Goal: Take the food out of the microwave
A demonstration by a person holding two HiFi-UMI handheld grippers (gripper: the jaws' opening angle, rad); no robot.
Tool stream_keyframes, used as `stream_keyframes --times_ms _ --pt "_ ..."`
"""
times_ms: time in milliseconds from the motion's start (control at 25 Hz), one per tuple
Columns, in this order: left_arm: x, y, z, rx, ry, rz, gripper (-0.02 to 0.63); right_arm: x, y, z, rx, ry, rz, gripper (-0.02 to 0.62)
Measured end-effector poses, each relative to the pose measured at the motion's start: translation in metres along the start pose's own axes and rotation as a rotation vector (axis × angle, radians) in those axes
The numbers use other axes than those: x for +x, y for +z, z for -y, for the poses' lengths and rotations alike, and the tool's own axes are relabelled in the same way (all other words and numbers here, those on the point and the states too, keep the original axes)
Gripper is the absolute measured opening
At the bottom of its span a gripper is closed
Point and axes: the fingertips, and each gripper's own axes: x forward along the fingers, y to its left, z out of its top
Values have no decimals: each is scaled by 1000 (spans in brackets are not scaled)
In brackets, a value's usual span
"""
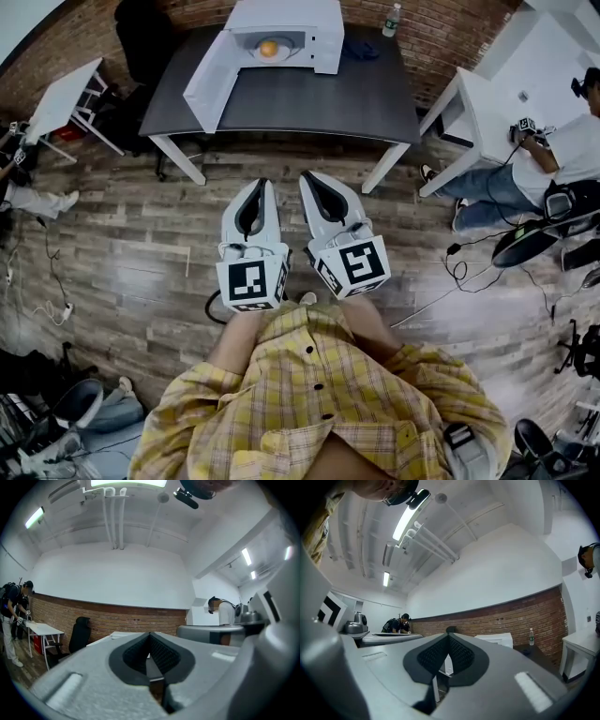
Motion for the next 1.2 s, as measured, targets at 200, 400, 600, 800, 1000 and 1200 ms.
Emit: stream_keyframes --times_ms 200,400,600,800,1000,1200 --pt "30 -3 -16 -16 1 10 -2 30 -4 20 -9 -19 -8 2" --pt "68 -6 -36 -24 2 6 -2 67 -11 39 -7 -26 -22 2" --pt "107 -14 -57 -36 4 -2 -2 105 -18 57 -6 -26 -29 2" --pt "152 -22 -77 -47 0 -5 -2 144 -26 84 -11 -54 -25 2" --pt "198 -20 -97 -58 -13 -12 -2 183 -26 109 -9 -76 -35 3" --pt "244 -12 -115 -55 -26 -20 -2 227 -22 129 -15 -87 -45 2"
